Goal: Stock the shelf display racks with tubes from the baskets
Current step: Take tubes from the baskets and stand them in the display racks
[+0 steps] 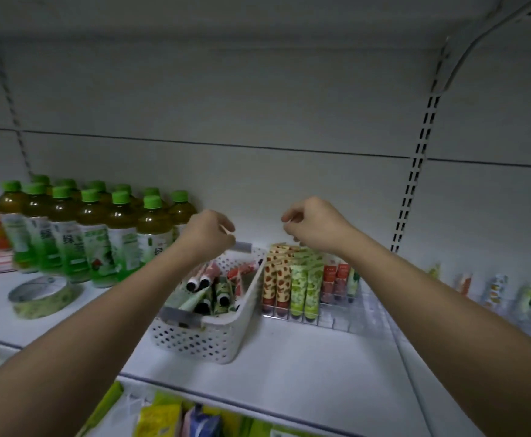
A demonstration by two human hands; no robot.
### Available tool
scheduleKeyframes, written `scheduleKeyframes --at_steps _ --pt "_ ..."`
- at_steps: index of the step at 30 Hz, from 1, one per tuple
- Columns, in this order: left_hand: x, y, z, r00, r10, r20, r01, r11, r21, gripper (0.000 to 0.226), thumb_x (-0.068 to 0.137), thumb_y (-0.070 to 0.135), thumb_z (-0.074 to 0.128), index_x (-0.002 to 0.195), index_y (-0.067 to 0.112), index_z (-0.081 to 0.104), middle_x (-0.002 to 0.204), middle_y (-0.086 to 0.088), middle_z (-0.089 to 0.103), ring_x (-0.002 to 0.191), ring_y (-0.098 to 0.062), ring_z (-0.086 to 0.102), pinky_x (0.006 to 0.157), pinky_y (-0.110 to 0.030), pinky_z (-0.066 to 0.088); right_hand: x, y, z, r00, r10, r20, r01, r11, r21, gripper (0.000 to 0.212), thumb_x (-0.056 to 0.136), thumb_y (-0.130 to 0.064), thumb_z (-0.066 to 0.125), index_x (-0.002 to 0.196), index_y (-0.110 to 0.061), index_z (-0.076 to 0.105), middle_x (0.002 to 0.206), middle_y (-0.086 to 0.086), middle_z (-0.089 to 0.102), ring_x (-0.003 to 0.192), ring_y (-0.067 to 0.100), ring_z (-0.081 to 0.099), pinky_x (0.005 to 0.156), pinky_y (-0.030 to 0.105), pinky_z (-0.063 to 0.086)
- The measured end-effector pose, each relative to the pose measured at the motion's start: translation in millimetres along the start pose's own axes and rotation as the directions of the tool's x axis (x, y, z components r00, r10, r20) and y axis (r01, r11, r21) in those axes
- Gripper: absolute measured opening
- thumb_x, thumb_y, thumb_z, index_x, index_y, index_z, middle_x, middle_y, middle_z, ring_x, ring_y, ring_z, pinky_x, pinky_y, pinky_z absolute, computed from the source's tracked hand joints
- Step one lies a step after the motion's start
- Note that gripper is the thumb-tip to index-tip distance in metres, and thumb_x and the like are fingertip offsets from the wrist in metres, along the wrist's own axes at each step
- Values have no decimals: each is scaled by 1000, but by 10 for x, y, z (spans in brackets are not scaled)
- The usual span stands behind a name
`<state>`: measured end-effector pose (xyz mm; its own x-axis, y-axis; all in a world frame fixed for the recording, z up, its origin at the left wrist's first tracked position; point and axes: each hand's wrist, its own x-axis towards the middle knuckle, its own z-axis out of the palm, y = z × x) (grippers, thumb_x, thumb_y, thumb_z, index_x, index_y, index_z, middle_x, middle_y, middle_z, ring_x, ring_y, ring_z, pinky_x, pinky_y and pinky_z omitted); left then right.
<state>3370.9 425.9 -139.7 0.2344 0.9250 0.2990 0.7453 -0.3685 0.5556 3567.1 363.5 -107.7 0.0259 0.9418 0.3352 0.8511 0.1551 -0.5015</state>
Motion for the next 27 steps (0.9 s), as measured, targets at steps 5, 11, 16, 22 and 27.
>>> scheduleKeyframes --at_steps 5,11,16,22,27 --pt "-77 -324 85 996 -72 61 68 996 61 32 87 8 66 118 12 65 116 -8 66 83 -15 67 73 -30 58 68 -232 389 993 19 114 -12 998 -61 27 94 -14 60 119 -7 66 112 10 67 90 20 62 78 31 50" --pt "34 -519 299 991 -125 45 111 966 235 18 84 15 67 101 8 66 100 -10 68 84 -24 65 77 -35 57 304 -341 821 978 98 184 -75 989 -129 19 89 -8 64 107 -5 70 104 13 70 91 26 68 82 38 57" --pt "135 -555 466 991 -120 52 89 913 399 8 89 15 62 96 13 60 106 -10 65 90 -27 62 71 -32 45 428 -361 1219 947 106 303 -17 960 -281 32 91 -13 62 123 -5 59 106 13 64 84 23 57 63 27 41" --pt "225 -684 546 994 -109 11 100 946 307 6 86 16 59 81 13 57 90 -10 65 83 -28 63 67 -30 44 518 -305 1562 923 175 342 -5 895 -446 23 93 -10 58 115 -7 64 117 14 63 98 28 62 75 32 45" --pt "167 -661 529 993 -104 -63 114 978 175 13 86 18 63 95 9 68 93 -9 68 88 -28 66 73 -31 51 485 -229 1646 951 146 273 -14 901 -434 18 90 -12 59 107 -10 65 99 9 65 81 25 59 69 32 47"
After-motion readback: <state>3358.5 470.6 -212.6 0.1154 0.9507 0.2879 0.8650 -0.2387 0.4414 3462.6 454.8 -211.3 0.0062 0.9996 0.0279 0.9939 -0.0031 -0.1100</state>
